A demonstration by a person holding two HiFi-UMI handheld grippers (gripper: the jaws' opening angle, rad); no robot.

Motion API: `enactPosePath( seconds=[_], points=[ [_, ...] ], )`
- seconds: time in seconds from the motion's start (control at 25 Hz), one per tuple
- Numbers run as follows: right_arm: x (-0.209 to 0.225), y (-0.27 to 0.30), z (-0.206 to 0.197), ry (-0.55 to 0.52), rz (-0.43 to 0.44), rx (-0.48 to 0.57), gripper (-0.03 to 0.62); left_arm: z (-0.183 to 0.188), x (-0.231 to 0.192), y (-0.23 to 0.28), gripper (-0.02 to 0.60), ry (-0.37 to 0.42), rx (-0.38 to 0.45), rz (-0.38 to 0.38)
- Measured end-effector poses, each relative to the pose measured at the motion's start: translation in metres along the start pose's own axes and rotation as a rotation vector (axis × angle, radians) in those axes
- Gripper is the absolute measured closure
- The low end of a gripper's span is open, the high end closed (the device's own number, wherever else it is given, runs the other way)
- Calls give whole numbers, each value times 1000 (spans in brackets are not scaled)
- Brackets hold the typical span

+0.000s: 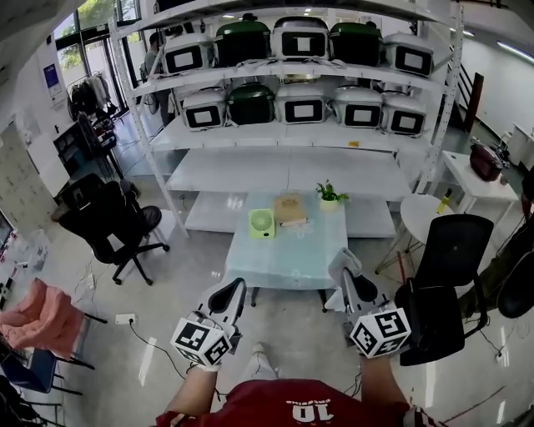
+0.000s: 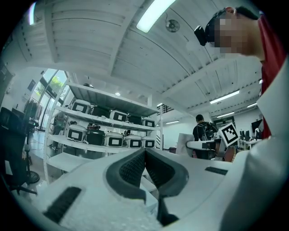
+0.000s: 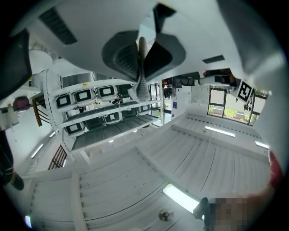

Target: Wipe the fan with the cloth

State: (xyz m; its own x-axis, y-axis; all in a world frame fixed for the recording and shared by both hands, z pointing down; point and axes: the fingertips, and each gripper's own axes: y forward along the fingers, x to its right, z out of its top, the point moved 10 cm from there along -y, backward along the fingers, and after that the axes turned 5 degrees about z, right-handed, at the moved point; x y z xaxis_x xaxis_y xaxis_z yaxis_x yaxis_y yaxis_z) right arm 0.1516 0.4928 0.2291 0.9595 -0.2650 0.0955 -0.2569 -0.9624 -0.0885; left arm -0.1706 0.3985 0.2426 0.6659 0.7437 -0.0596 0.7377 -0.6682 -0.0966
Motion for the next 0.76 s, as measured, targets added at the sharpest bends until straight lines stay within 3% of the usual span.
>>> enactPosePath(
  seconds=[0.24,0.76],
  points=[
    [-8,-14,5,-50,-29,-14,580,0,15,-8,580,11,-1,-2],
    [-16,-23,-7,-18,-32,-13,580,-10,15,-28,580,-21,-9,4]
  ],
)
